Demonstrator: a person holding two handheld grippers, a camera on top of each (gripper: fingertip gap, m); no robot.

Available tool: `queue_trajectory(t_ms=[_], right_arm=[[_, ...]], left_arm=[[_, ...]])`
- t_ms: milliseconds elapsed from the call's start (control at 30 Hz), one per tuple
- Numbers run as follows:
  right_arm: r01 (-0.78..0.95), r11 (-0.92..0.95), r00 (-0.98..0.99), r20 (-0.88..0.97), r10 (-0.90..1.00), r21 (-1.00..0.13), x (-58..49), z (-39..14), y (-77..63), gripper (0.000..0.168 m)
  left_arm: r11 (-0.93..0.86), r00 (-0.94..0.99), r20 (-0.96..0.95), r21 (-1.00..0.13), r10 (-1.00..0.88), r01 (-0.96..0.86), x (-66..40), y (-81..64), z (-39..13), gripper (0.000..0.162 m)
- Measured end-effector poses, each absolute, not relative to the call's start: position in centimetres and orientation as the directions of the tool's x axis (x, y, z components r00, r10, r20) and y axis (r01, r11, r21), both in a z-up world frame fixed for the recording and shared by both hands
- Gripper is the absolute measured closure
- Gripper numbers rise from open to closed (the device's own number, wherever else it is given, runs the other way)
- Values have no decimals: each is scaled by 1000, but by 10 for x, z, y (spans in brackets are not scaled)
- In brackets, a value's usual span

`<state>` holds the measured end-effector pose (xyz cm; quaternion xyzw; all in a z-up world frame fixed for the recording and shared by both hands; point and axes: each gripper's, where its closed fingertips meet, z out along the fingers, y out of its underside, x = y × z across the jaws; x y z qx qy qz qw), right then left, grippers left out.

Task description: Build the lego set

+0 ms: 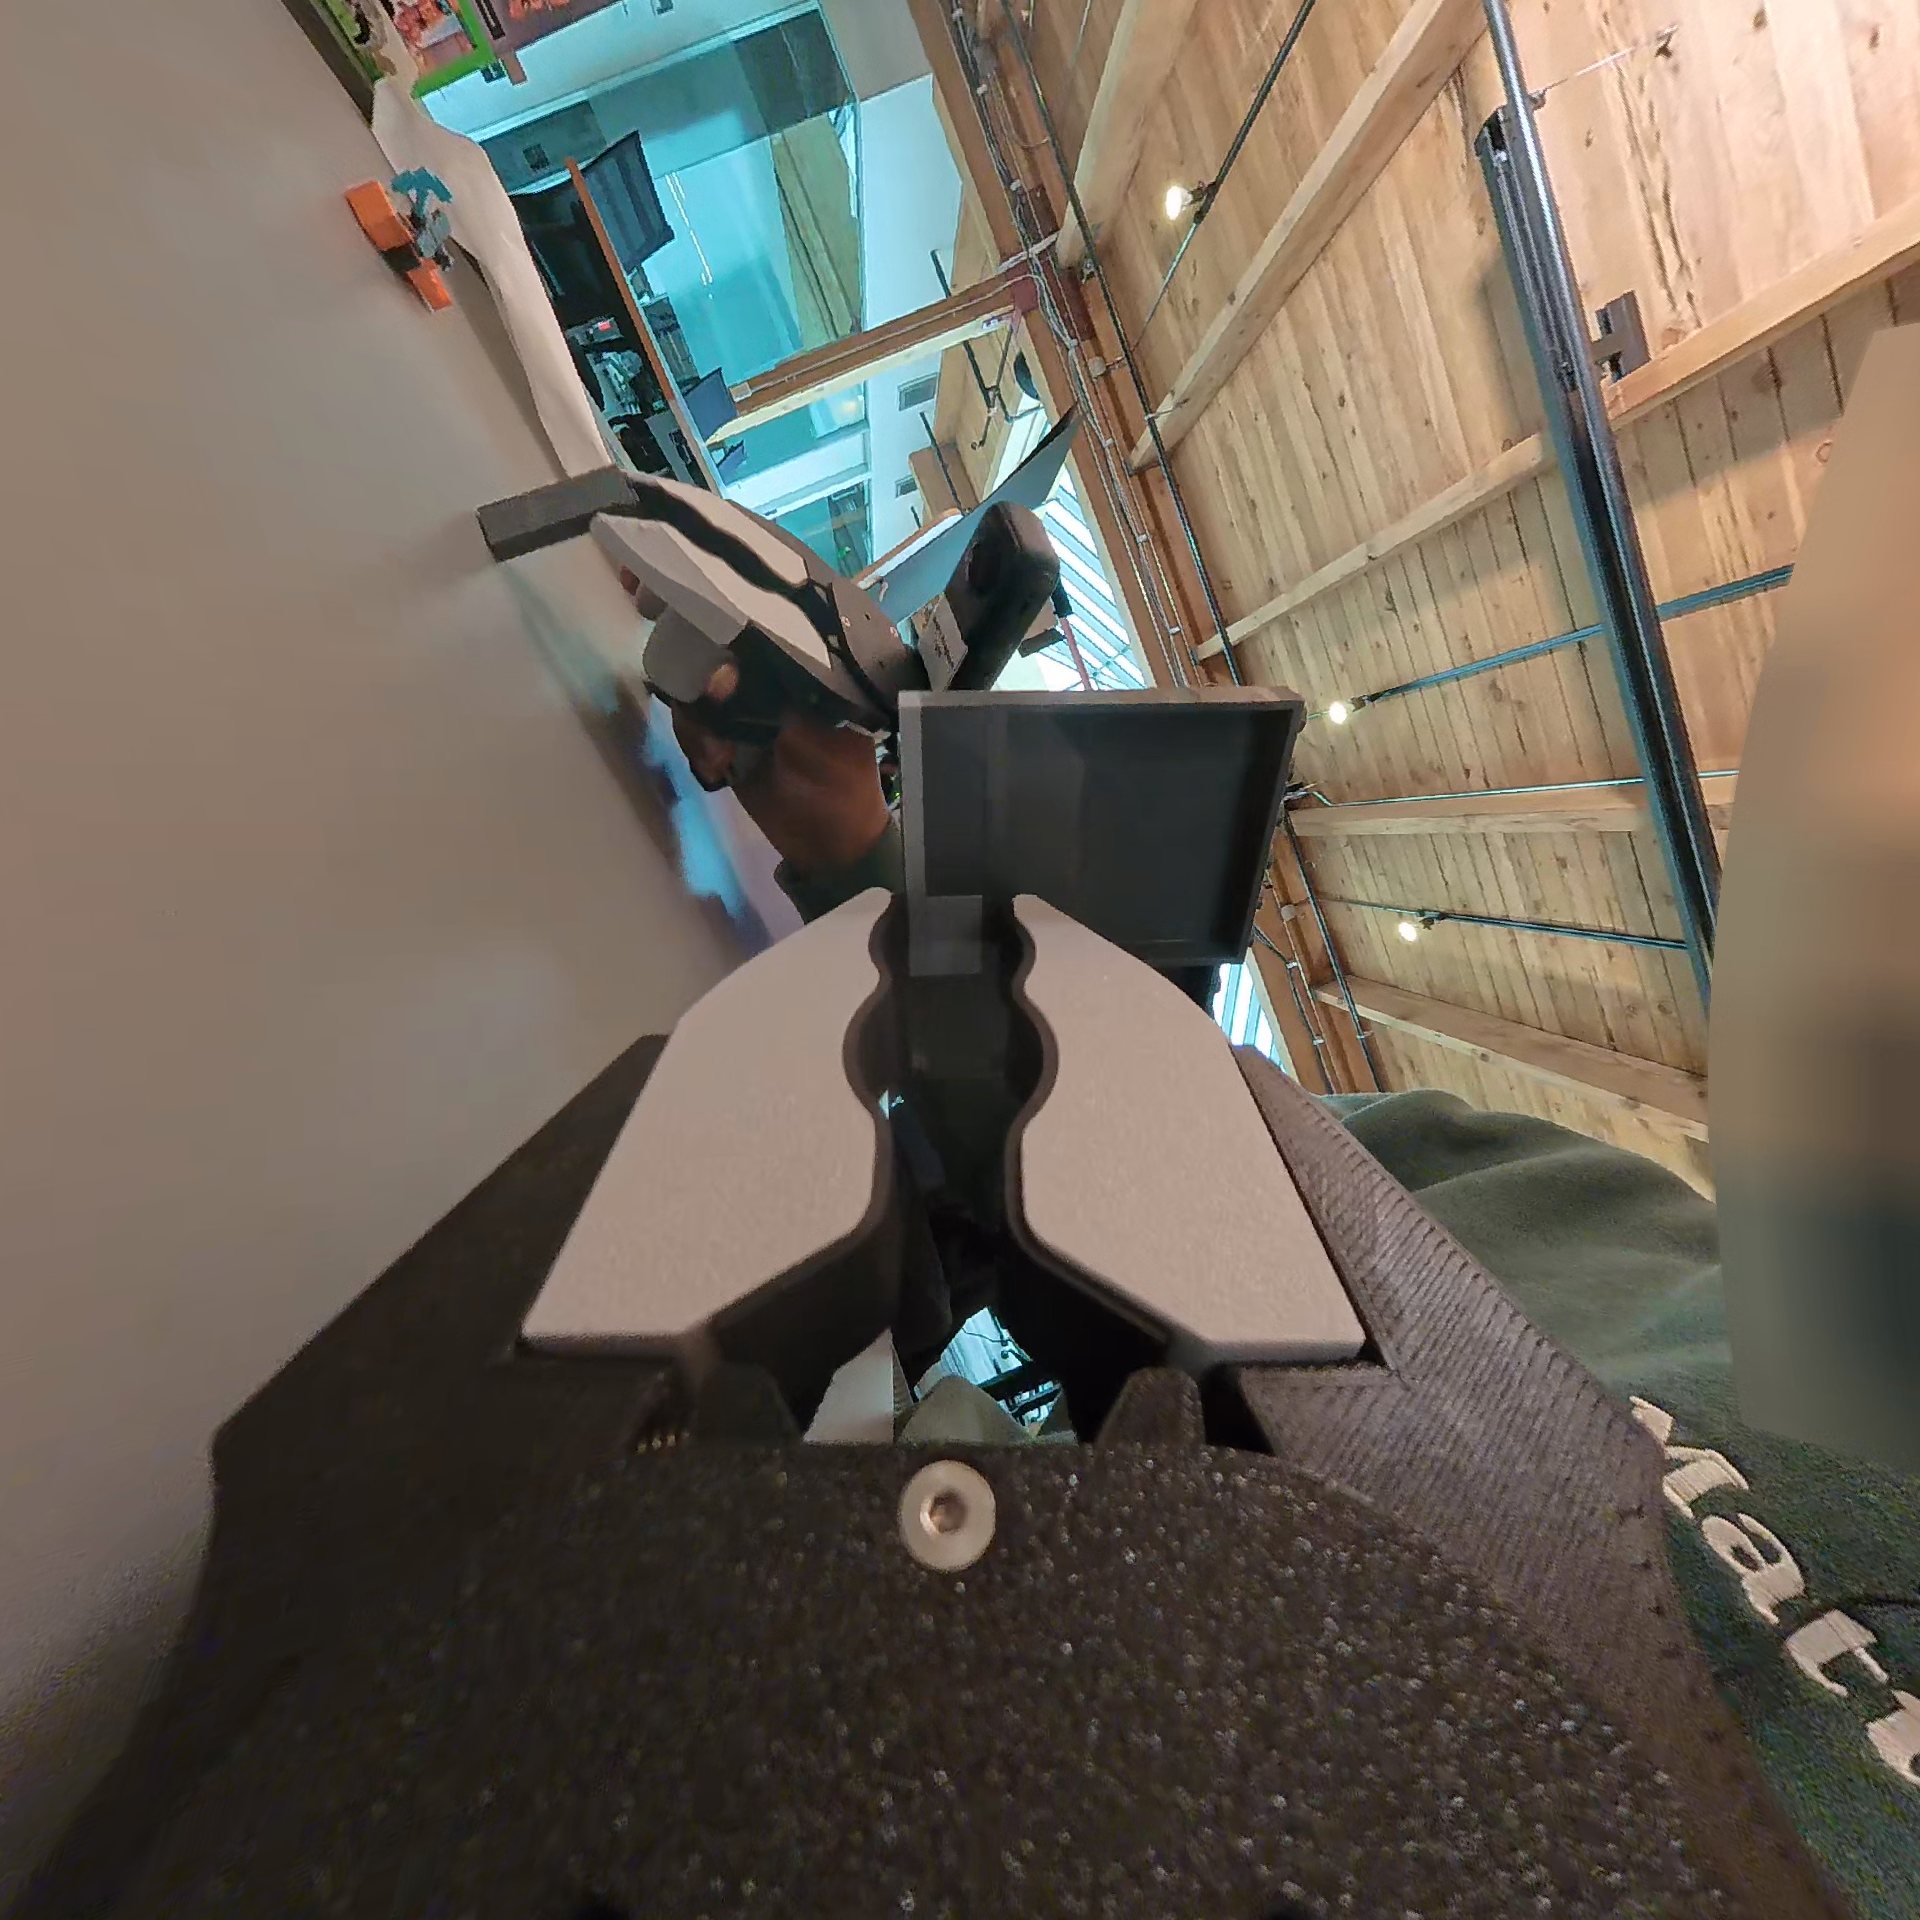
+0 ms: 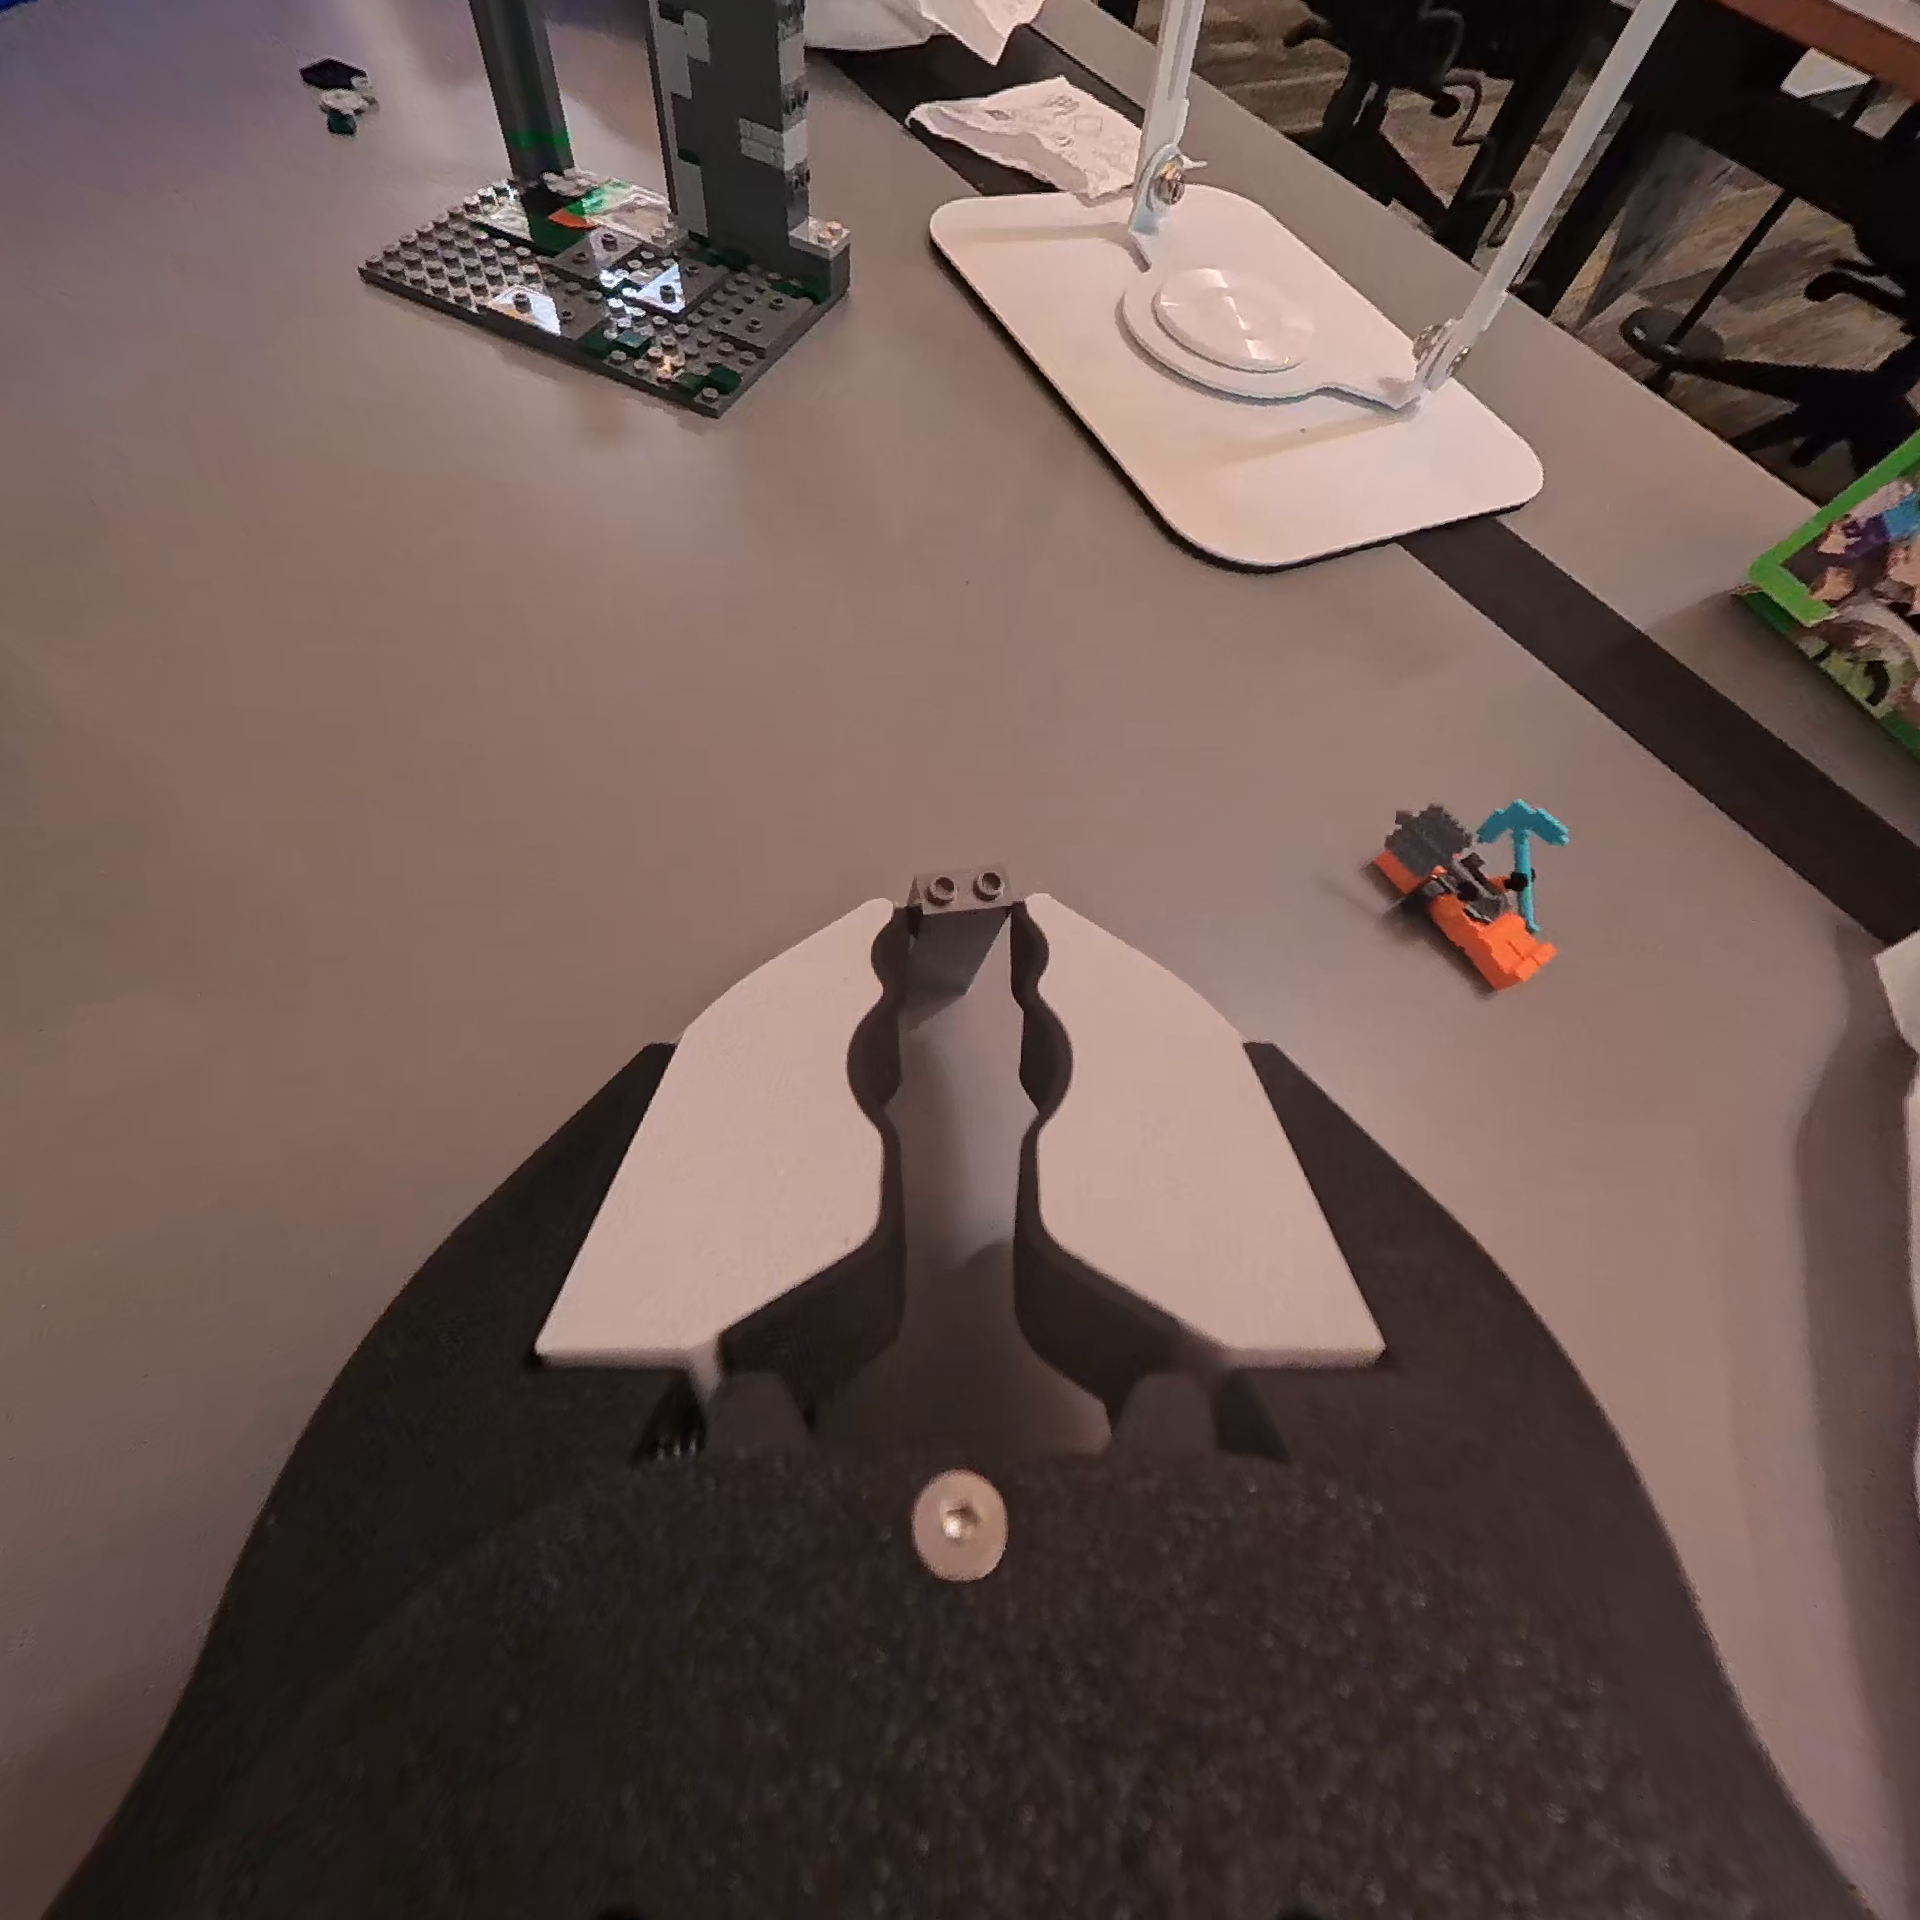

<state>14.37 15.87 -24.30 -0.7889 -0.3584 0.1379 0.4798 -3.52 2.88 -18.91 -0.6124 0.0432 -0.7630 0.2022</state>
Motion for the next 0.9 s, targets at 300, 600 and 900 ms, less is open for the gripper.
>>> queue_trajectory(t_ms=[300,600,900], right_arm=[[455,-309,695,116,709,-835,142,-243,164,150],[469,-312,686,118,718,-826,141,-244,164,150],[470,-313,682,114,722,-825,140,-243,164,147]], left_arm=[[-914,-171,916,-313,-362,257,-36,29,-189,147],[-913,-173,915,-314,-364,259,-36,29,-189,147],[-914,-173,915,-315,-364,257,-36,29,-189,147]])
